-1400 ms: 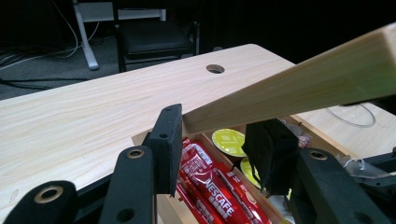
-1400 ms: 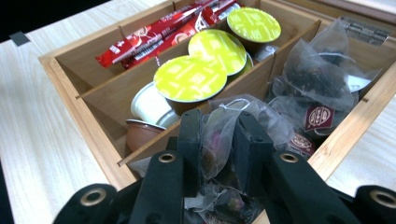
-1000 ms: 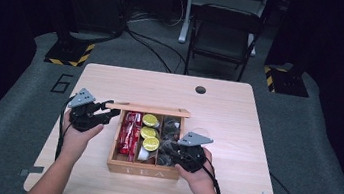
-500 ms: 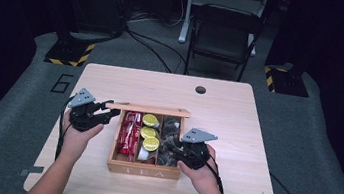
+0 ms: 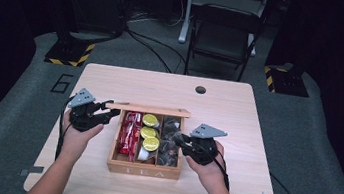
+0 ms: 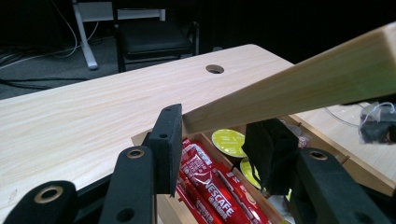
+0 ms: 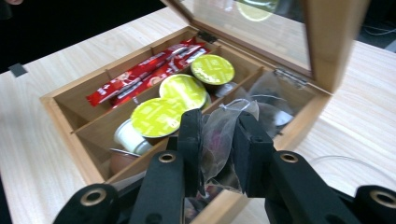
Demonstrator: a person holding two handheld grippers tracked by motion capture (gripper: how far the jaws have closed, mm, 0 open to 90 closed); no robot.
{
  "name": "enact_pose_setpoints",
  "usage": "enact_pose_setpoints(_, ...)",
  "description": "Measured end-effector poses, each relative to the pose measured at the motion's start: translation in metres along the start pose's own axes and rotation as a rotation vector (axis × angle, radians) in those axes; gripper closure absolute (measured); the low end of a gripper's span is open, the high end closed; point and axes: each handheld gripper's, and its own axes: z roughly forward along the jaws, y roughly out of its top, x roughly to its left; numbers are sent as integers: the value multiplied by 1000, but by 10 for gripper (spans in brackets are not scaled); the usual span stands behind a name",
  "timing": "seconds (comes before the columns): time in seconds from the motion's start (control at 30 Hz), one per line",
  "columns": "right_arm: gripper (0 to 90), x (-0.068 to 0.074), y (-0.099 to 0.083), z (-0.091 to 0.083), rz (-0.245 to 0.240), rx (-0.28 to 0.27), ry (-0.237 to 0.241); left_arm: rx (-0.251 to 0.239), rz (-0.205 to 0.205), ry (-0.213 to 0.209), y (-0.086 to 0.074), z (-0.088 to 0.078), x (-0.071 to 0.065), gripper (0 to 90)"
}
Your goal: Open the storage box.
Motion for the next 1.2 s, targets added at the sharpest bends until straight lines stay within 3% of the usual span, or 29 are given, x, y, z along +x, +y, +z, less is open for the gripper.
enact_pose_setpoints(0.6, 740, -34, -2, -14, 35, -5, -87, -1, -1, 0, 0, 0, 0, 568)
enact_pose_setpoints(0.8, 740, -40, -5, -16, 61, -4, -110, -2, -2, 0, 0, 0, 0, 568)
enact_pose_setpoints(1.2, 740, -49, -8, -18, 63, 2, -137, -2, -2, -1, 0, 0, 0, 568)
